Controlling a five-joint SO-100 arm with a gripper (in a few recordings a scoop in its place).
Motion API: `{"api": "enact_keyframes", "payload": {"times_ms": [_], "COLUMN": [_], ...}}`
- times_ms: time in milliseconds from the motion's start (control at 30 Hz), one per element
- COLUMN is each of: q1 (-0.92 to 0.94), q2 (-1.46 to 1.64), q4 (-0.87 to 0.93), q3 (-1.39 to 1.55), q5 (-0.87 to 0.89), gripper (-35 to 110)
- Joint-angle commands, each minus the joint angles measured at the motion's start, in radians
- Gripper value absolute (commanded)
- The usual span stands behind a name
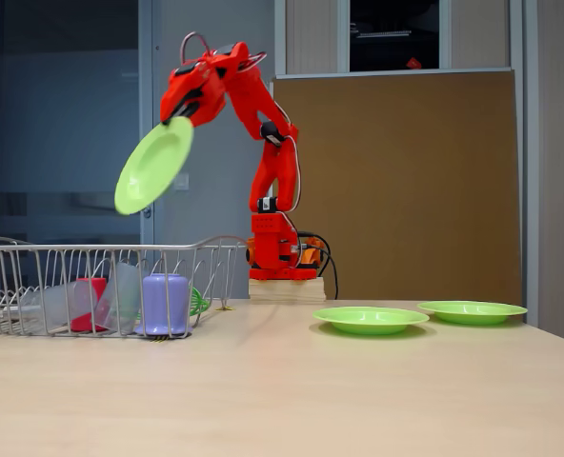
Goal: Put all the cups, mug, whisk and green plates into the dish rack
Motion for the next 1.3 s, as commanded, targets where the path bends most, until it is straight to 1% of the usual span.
{"api": "enact_keyframes", "payload": {"times_ms": [0, 133, 267, 500, 800, 1033, 1267], "q1": [0.107, 0.161, 0.209, 0.272, 0.325, 0.374, 0.387], "q2": [0.066, 0.100, 0.133, 0.169, 0.138, 0.074, -0.035], "q4": [-0.069, -0.176, -0.238, -0.298, -0.394, -0.471, -0.589], "q3": [0.121, 0.268, 0.362, 0.472, 0.574, 0.624, 0.680], "q5": [0.063, 0.106, 0.117, 0.115, 0.092, 0.032, -0.080], "gripper": [0, 0, 0, 0, 0, 0, 0]}}
